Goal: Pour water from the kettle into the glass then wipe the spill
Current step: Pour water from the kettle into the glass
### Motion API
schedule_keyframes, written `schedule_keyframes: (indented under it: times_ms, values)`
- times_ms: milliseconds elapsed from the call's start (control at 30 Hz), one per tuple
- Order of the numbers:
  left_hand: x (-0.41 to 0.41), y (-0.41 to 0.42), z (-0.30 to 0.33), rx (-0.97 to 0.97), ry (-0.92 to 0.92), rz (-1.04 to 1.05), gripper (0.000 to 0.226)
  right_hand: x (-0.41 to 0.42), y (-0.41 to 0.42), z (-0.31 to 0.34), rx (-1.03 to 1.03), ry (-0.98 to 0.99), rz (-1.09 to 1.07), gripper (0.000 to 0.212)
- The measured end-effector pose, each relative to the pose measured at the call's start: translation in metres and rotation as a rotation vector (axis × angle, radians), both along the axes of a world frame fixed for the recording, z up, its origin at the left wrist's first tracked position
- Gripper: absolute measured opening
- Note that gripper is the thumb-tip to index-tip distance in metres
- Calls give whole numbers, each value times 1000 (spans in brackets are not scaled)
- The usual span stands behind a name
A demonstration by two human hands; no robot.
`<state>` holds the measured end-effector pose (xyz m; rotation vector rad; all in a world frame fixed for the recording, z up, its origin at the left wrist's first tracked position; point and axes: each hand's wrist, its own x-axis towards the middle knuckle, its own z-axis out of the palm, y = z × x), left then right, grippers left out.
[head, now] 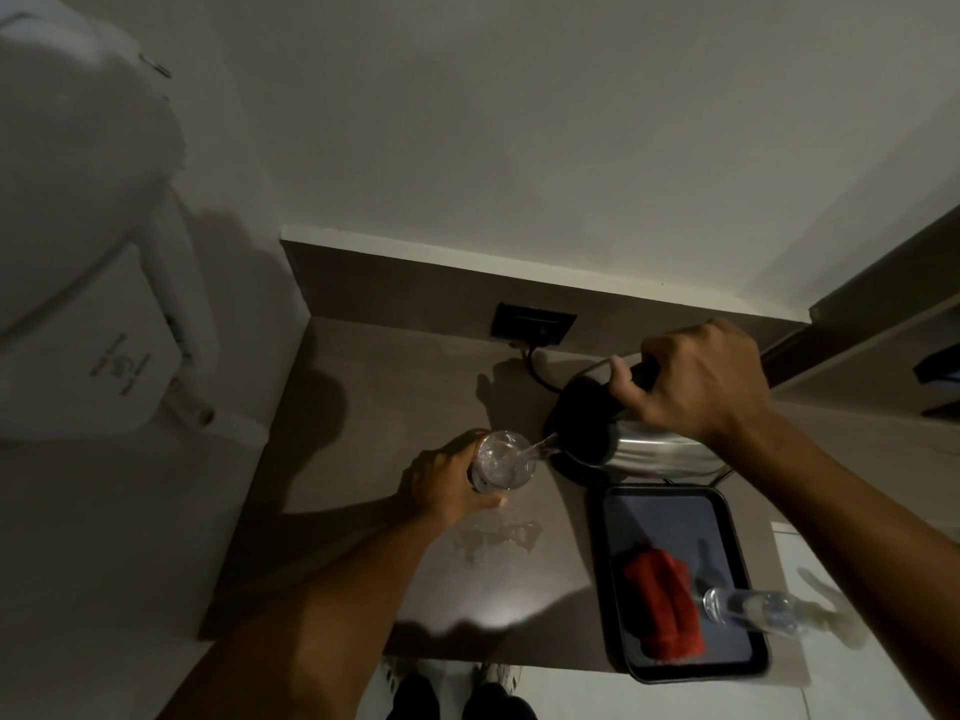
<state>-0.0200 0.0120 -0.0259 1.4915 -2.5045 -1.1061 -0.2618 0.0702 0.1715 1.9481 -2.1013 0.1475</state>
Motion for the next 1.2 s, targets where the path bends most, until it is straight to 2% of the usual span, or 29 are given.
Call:
schedule_keyframes:
  times_ms: [433, 767, 867, 1067, 1200]
  values:
    - [-2, 0, -3, -7, -36, -7, 94, 9, -1, 11, 25, 60, -16, 59]
    - [-1, 2, 0, 10, -31, 13, 95, 10, -1, 1, 20, 3, -14, 56]
    - [0, 1, 0, 30, -8, 4, 98, 0, 3, -11, -8, -110, -31, 55]
    - [0, 1, -1, 41, 18, 4, 97, -21, 20, -41, -81, -472, -82, 44]
    - [0, 2, -2, 60, 24, 3, 98, -39, 31, -58, -202, -752, -228, 40]
